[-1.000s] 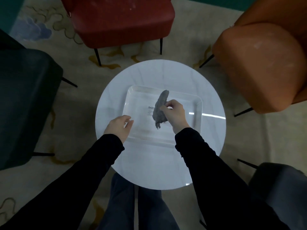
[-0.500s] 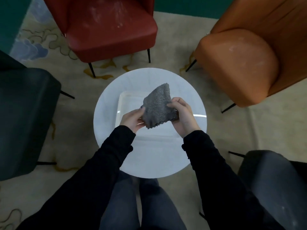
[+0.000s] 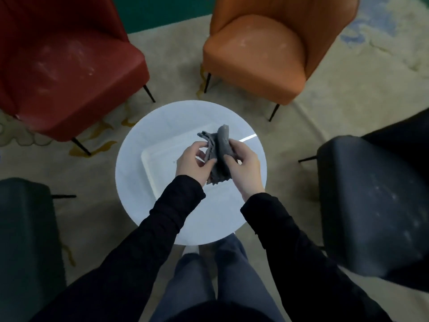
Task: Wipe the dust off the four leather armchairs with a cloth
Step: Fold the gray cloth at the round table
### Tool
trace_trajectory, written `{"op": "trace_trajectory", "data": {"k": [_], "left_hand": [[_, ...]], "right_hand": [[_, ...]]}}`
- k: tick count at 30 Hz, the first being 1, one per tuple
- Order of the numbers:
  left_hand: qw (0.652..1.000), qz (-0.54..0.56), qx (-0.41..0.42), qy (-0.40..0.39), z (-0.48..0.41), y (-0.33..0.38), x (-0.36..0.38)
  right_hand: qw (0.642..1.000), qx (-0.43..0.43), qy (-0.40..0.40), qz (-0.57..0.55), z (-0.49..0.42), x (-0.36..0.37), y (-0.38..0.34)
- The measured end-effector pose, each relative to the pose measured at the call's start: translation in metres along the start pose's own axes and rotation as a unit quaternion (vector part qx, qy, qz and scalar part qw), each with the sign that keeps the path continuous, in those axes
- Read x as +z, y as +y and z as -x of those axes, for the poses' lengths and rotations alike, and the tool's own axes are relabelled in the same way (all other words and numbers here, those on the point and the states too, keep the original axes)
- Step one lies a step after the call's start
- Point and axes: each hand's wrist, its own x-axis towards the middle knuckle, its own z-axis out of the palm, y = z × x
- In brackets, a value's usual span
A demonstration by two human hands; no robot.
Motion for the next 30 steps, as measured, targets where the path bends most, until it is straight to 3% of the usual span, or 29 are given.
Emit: {"op": "trace_trajectory", "data": {"k": [8, 13, 15, 19, 24, 30], "left_hand": [[0.979, 0.003, 0.003, -0.203, 0.044, 0.005, 0.036], [0.938, -0.020, 0.021, -0.344, 0.069, 0.012, 0.067], [0.936, -0.017, 0.013, -0.352, 0.077, 0.019, 0.081], [0.959, -0.025, -0.016, -0.283, 0.084, 0.030, 0.124], [0.892, -0.021, -0.105, -0.439, 0.118, 0.058, 0.203], [0.868, -0.008, -0.098, -0.487, 0.177, 0.089, 0.293]], "right_hand": [[0.974, 0.103, 0.123, -0.157, 0.070, -0.031, 0.017], [0.958, 0.138, 0.212, -0.137, 0.101, -0.074, 0.047], [0.953, 0.139, 0.237, -0.129, 0.114, -0.095, 0.061], [0.940, 0.138, 0.276, -0.148, 0.146, -0.140, 0.077], [0.942, 0.116, 0.260, -0.175, 0.190, -0.202, 0.091], [0.939, 0.105, 0.280, -0.168, 0.232, -0.282, 0.115]]}}
